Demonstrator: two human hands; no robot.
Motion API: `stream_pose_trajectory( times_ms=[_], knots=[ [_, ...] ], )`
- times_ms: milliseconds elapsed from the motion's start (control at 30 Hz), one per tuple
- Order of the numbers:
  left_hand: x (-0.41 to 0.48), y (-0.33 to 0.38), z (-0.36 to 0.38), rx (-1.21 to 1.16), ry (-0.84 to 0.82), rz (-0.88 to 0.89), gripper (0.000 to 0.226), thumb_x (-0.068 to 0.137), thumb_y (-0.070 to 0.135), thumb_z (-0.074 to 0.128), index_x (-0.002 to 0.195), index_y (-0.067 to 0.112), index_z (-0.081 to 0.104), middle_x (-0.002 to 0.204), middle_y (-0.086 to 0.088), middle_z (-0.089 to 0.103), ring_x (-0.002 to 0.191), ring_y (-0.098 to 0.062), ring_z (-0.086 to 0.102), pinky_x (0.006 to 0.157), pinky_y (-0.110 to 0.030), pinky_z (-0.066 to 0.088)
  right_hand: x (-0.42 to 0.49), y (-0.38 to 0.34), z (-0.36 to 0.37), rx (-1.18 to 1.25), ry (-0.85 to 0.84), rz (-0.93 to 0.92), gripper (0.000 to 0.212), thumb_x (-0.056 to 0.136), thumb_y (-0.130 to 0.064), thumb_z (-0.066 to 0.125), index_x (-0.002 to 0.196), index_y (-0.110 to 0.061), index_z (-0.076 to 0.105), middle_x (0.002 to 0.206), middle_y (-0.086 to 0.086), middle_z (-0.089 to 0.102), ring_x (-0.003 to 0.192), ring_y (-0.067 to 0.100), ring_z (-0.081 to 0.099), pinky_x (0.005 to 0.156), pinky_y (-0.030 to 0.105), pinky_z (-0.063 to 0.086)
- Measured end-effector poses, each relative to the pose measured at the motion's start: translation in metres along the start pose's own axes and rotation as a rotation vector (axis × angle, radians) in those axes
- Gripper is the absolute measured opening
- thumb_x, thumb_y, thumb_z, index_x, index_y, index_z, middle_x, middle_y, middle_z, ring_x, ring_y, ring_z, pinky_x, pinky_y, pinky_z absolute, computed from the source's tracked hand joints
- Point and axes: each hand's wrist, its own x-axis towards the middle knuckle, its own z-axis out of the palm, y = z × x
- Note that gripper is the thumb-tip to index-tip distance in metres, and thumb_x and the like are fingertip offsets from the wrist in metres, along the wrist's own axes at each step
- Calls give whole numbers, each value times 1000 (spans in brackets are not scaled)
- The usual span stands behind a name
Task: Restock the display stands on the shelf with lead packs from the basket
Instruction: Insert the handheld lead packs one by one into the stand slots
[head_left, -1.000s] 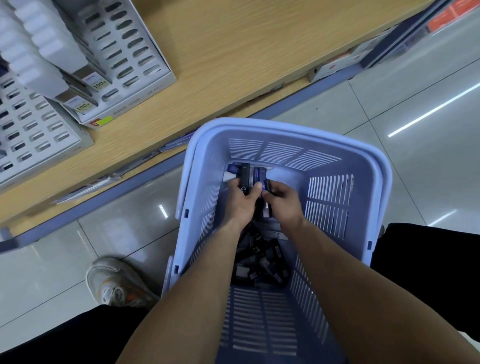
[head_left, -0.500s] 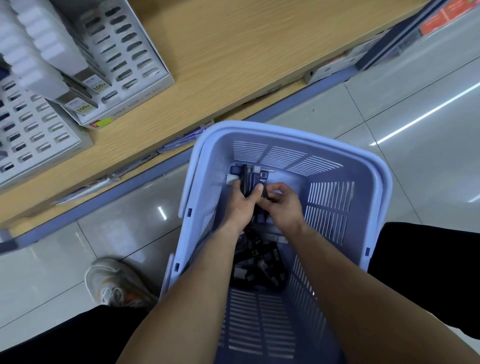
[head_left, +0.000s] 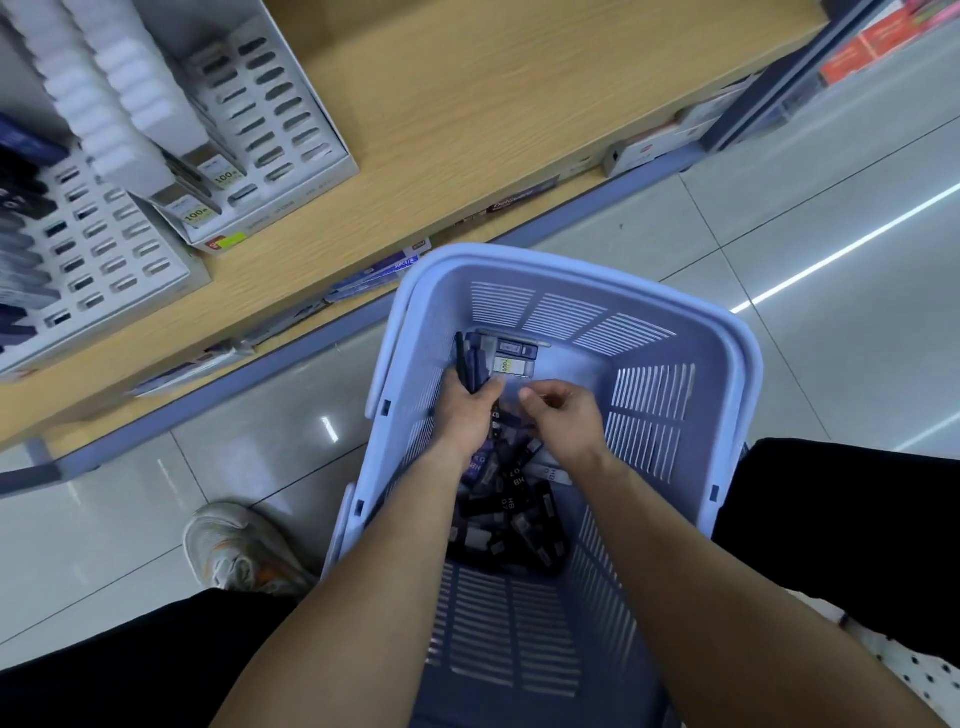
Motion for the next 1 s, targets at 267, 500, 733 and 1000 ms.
stream_pose_trajectory(
  times_ms=[267, 500, 733, 1000],
  knots=[
    [-18, -12, -6, 2, 28, -58, 27, 93, 27, 70, 112, 13, 58, 105, -13, 69, 94, -31, 67, 62, -35, 56, -31, -5, 1, 2, -228, 300, 15, 100, -22, 57, 99, -14, 70, 79, -1, 65, 65, 18, 59, 58, 27, 49],
    [-36, 8, -8, -81, -30, -58, 18, 97, 14, 65, 110, 13, 52, 90, -10, 71, 82, -30, 76, 71, -53, 62, -41, -3, -13, -202, 49, -4, 14, 96, -22, 66, 85, -15, 71, 68, -3, 66, 59, 12, 58, 60, 25, 46],
    [-94, 52, -28, -108, -86, 58, 18, 95, 18, 69, 106, 14, 56, 90, -15, 72, 76, -28, 74, 67, -51, 62, -82, -79, -39, 29, 10, -192, 29, 84, -17, 80, 103, -12, 58, 74, 15, 62, 49, 15, 55, 54, 34, 52],
    [-194, 112, -83, -206, -97, 285, 17, 99, 15, 65, 111, 13, 53, 81, -6, 70, 66, -18, 72, 48, -31, 51, -160, -158, -55, 156, -242, -435, 20, 101, -13, 56, 117, -7, 67, 74, 2, 71, 62, 16, 64, 66, 29, 55]
  ],
)
